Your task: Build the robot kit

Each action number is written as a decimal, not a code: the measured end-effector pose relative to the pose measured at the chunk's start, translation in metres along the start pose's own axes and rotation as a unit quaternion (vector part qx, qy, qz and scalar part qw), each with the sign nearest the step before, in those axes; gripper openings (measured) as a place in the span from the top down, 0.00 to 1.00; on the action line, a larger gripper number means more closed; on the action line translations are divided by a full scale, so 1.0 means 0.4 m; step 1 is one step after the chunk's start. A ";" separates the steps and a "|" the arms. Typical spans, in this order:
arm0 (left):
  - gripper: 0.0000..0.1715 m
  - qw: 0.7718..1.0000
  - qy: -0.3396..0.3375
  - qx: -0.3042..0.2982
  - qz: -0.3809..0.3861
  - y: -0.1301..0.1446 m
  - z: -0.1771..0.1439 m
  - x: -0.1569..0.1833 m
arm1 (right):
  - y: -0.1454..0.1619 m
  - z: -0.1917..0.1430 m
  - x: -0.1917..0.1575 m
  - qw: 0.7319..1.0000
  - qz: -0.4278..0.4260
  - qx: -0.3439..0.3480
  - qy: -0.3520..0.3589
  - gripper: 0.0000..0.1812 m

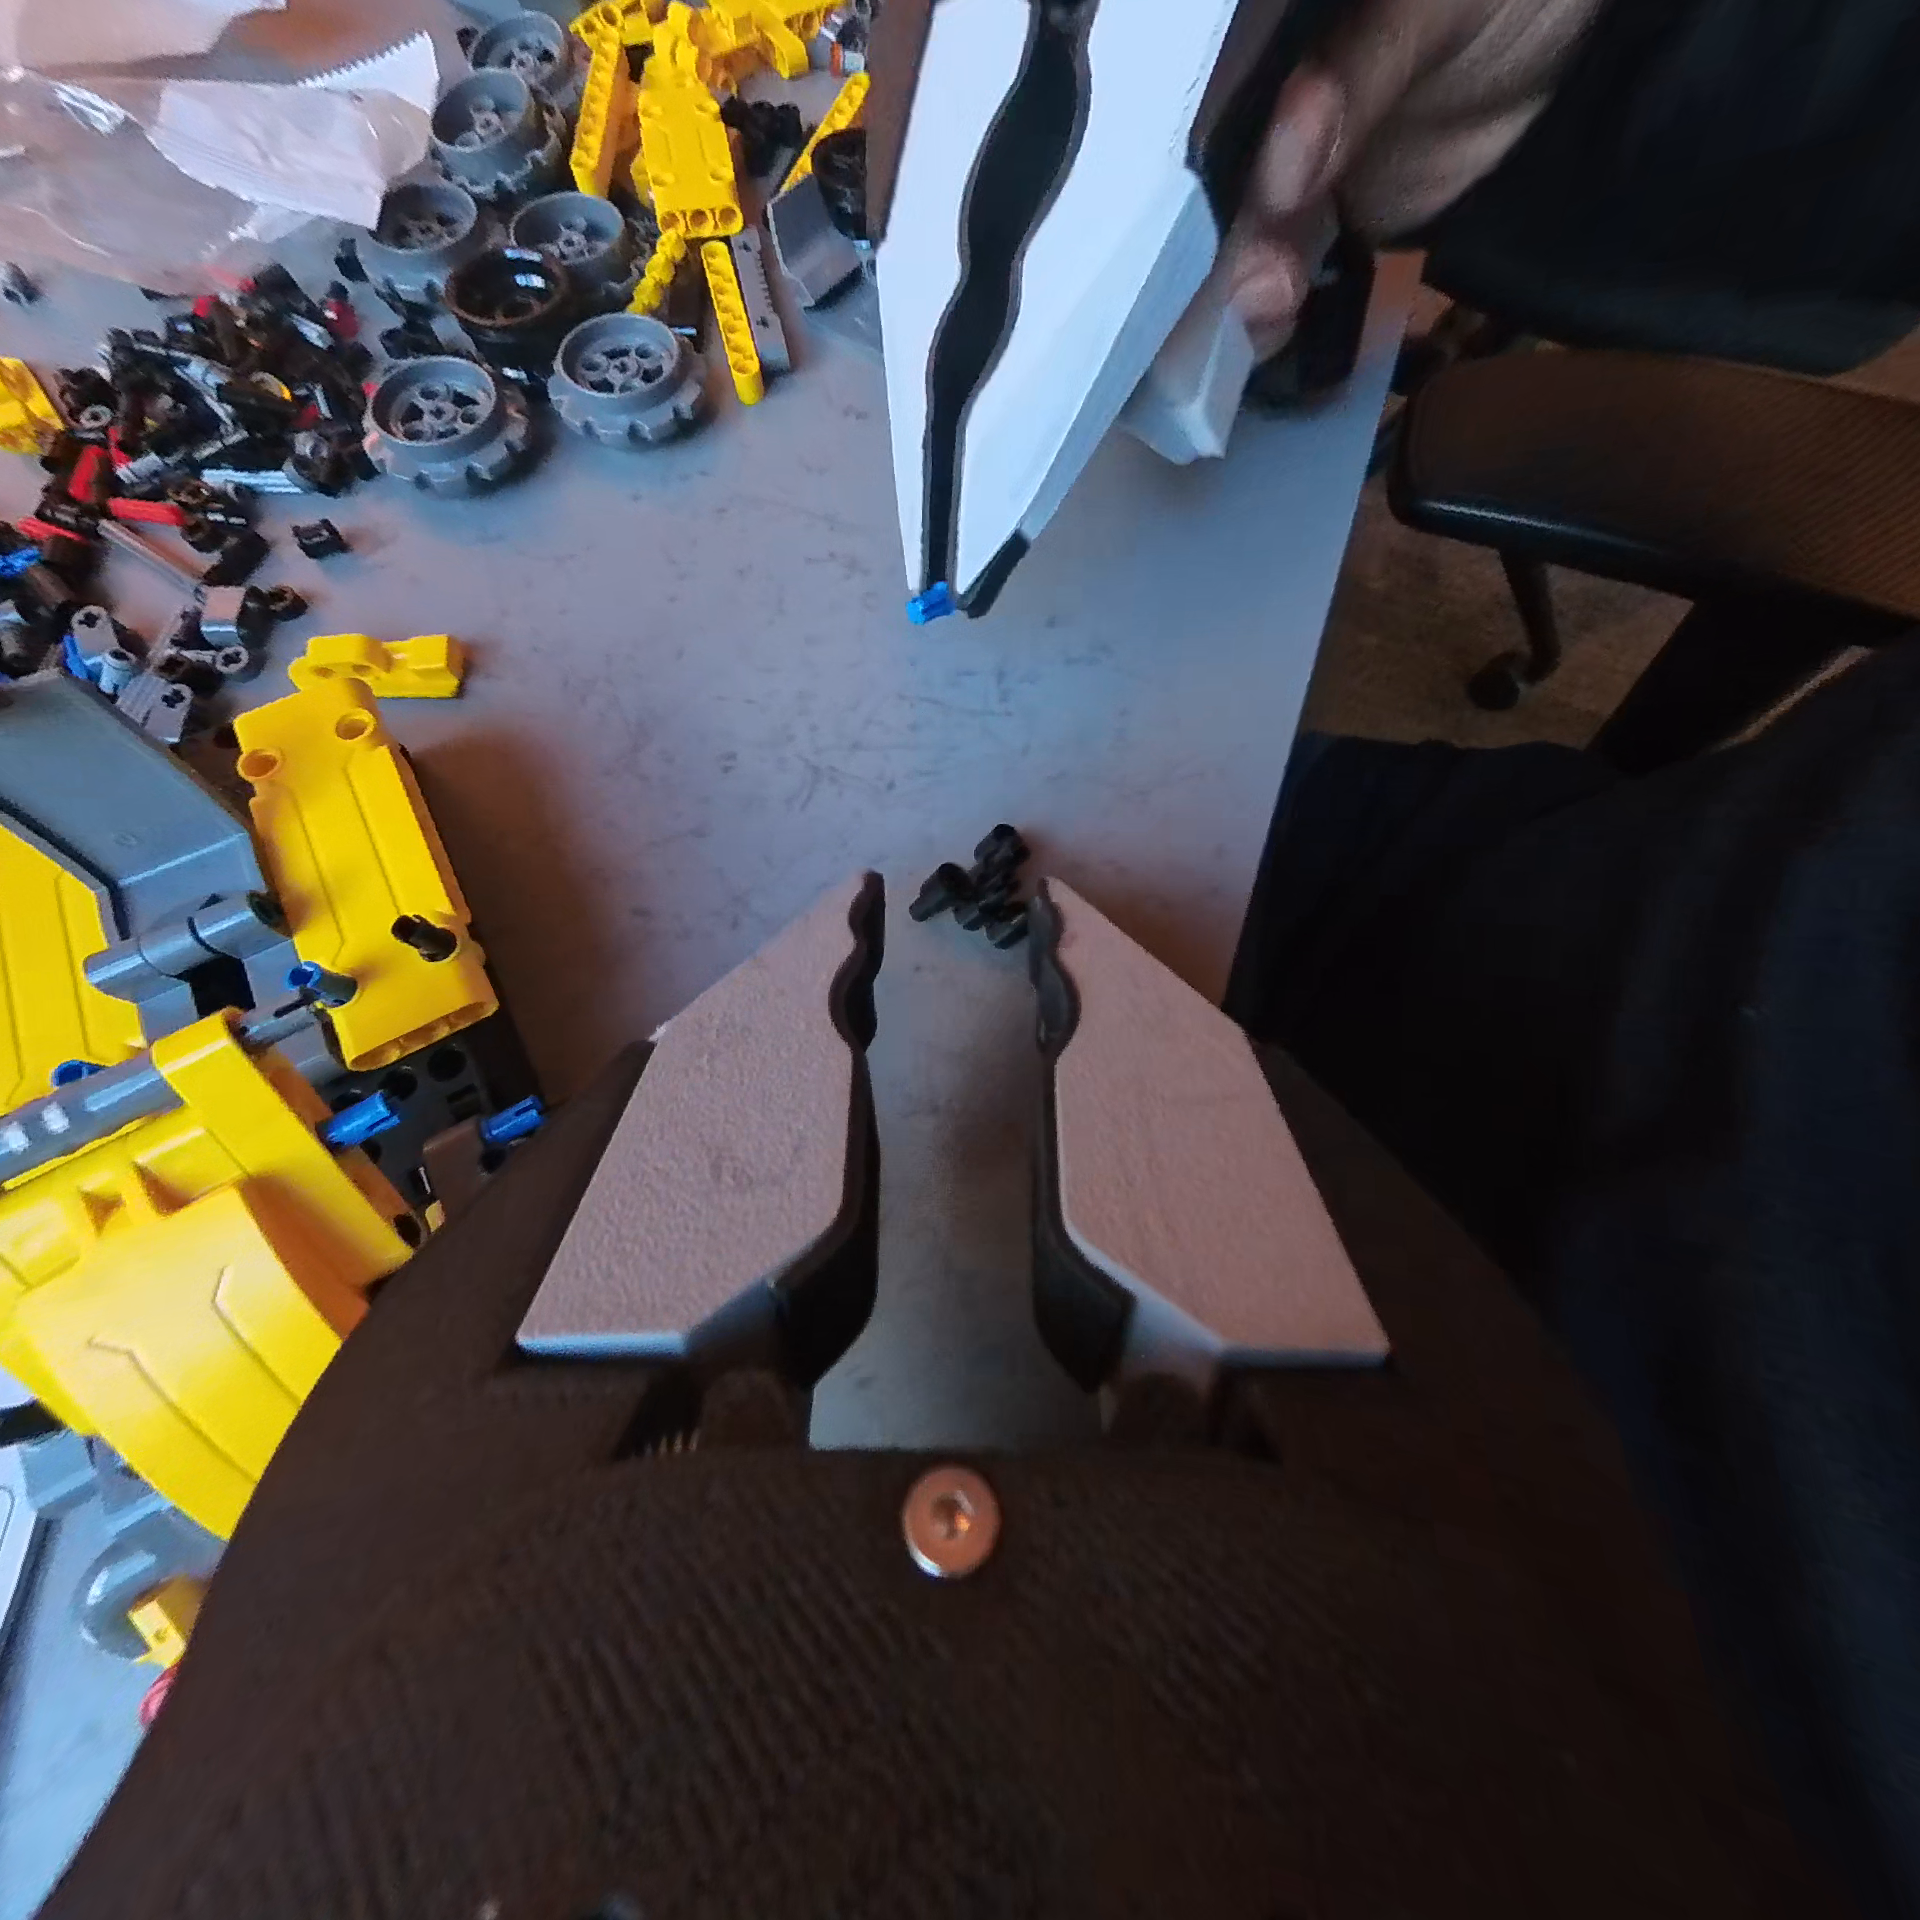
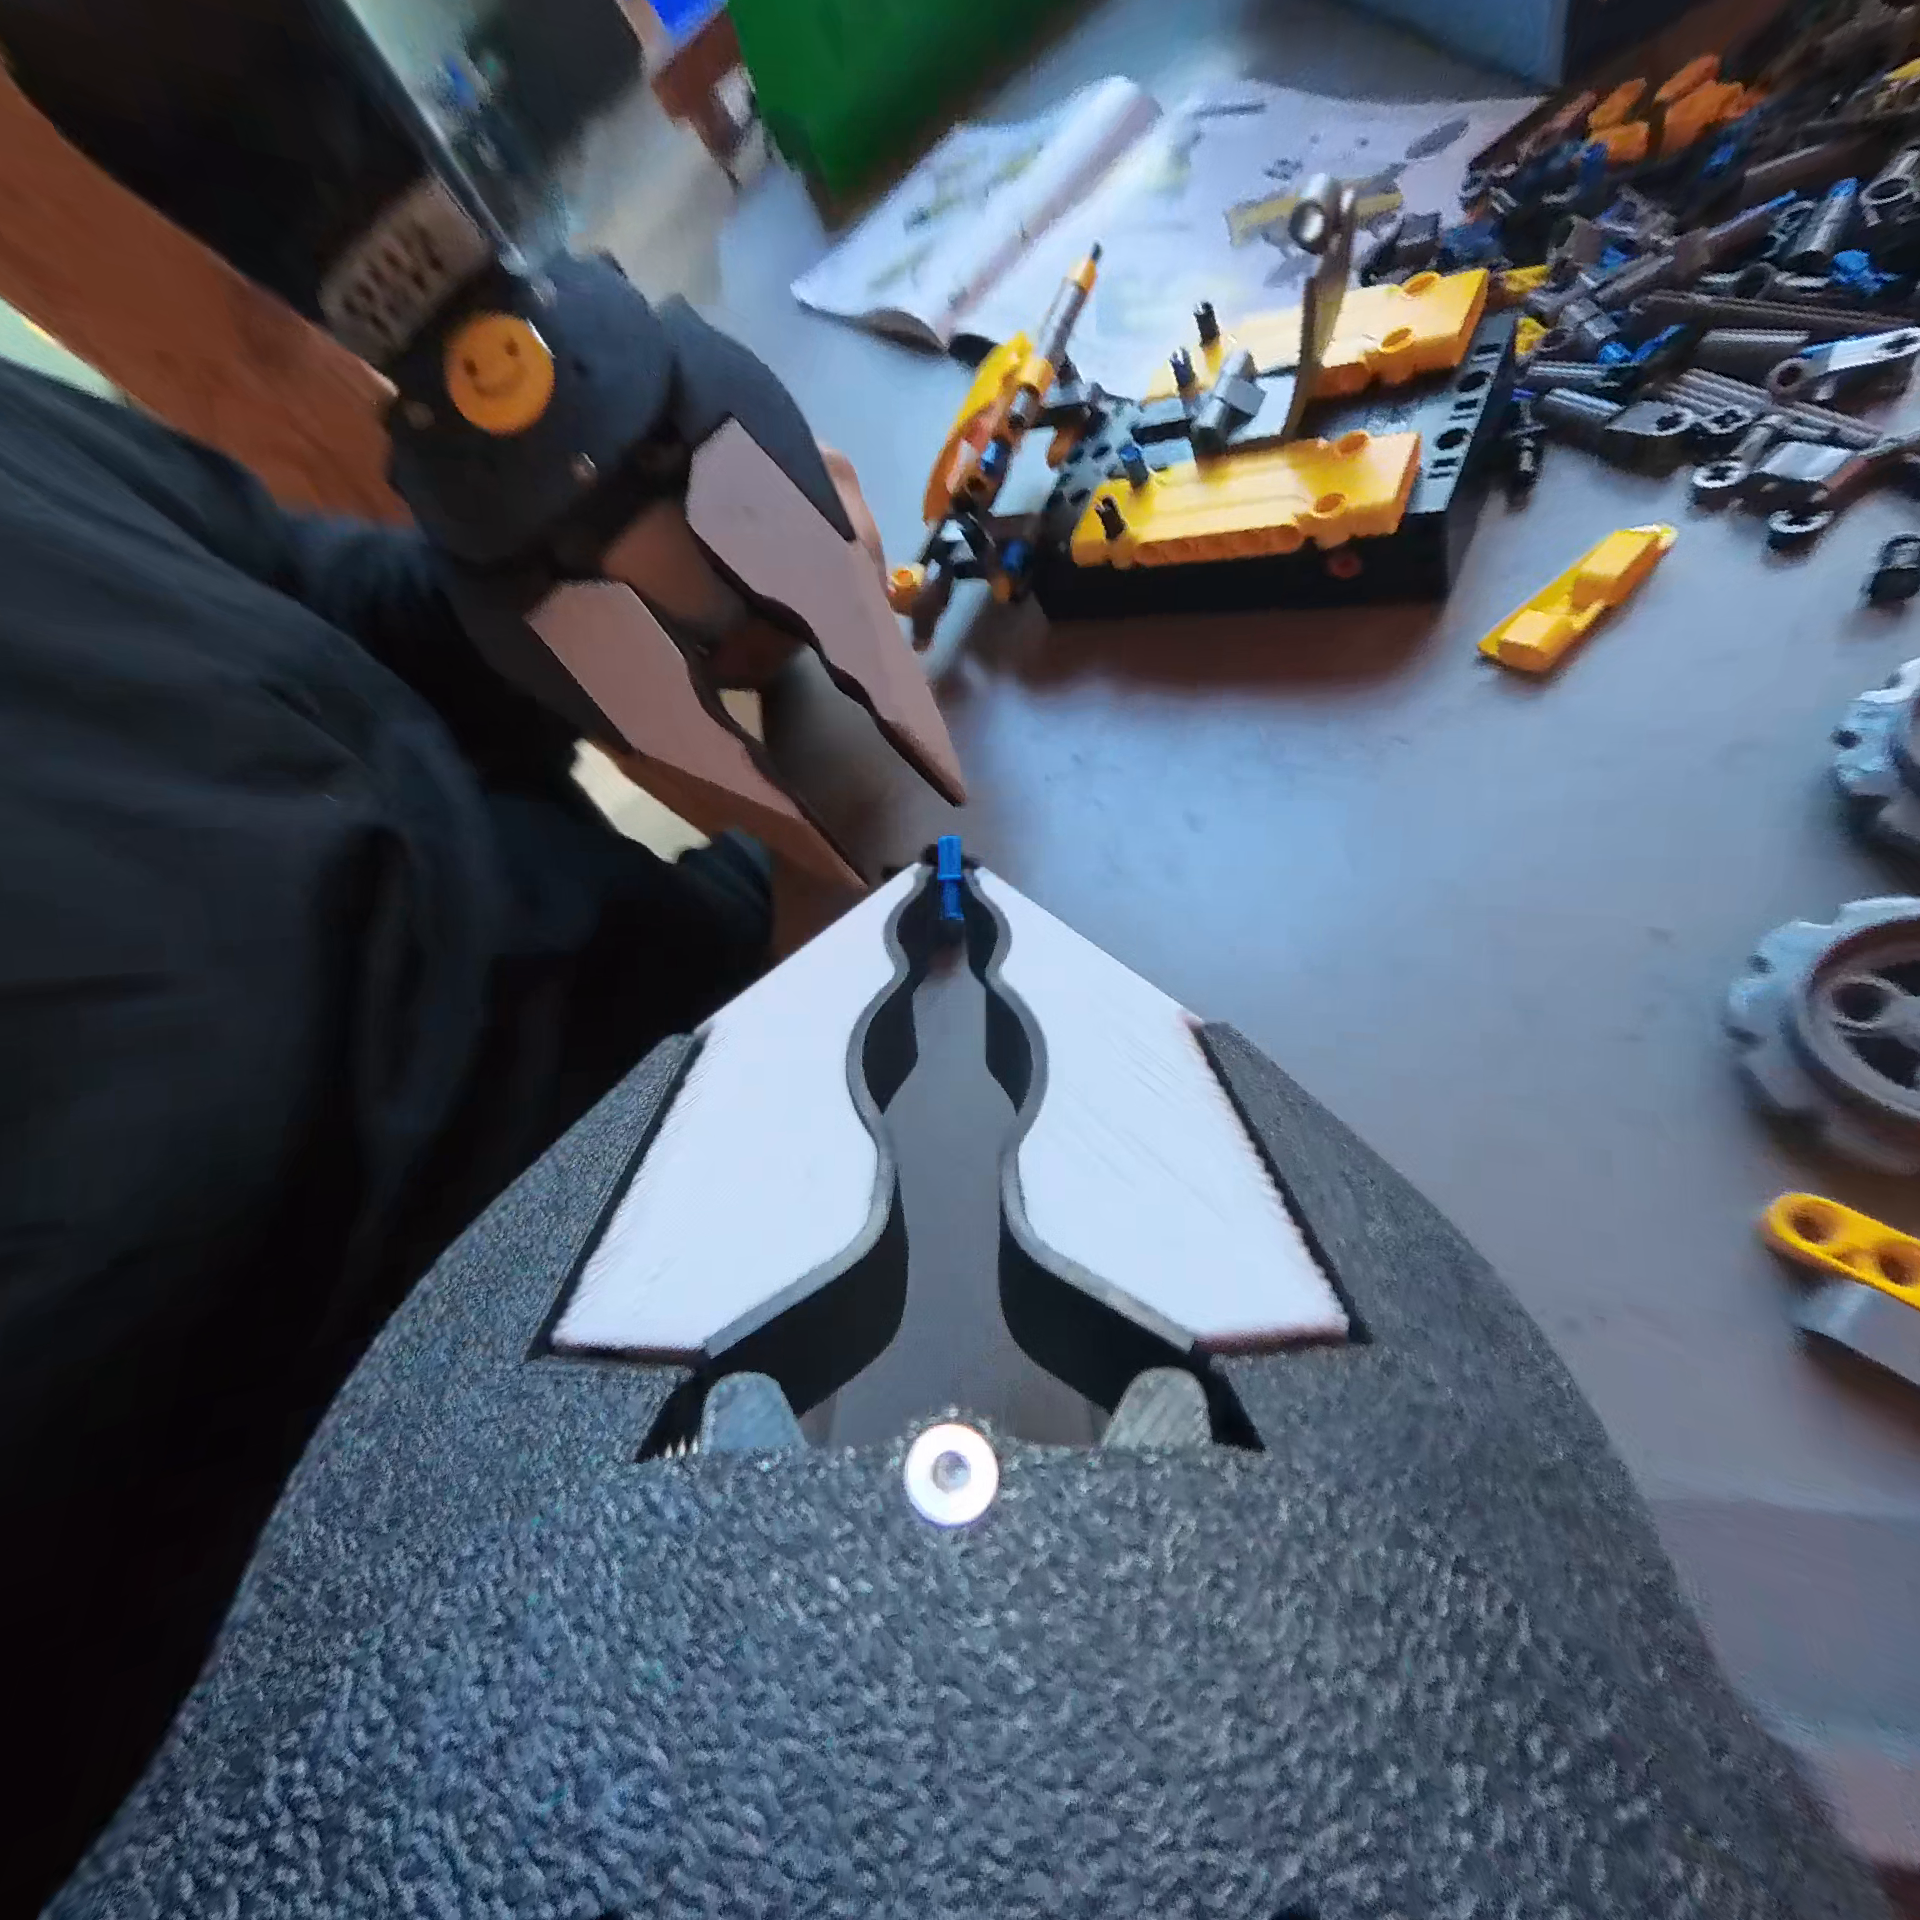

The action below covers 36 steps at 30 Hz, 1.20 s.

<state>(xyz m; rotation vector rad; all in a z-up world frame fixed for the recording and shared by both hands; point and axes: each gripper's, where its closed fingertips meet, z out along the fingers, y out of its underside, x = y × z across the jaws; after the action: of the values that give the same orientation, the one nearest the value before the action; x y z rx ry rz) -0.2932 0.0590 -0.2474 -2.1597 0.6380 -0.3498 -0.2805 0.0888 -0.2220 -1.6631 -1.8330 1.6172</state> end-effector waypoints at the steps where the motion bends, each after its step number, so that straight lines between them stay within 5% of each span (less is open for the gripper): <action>1: 0.86 1.000 0.000 0.004 0.002 -0.004 -0.001 0.002 | -0.004 0.005 -0.010 1.000 0.016 0.011 -0.015 0.98; 10: 0.89 0.995 -0.055 0.081 0.032 -0.074 -0.030 -0.010 | -0.040 0.025 -0.028 0.990 0.107 0.067 -0.060 0.98; 17: 0.88 0.980 -0.120 0.138 0.080 -0.119 -0.056 -0.017 | -0.071 0.046 -0.047 0.955 0.232 0.131 -0.127 0.97; 36: 0.92 0.965 -0.172 0.147 0.134 -0.127 -0.072 -0.036 | -0.093 0.060 -0.060 0.919 0.312 0.171 -0.169 0.98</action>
<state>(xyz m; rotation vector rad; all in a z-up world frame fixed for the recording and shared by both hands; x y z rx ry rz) -0.3020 0.0748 -0.1902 -1.7659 0.6239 0.0738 -0.3112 0.0643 -0.1907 -2.0041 -1.0543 2.4394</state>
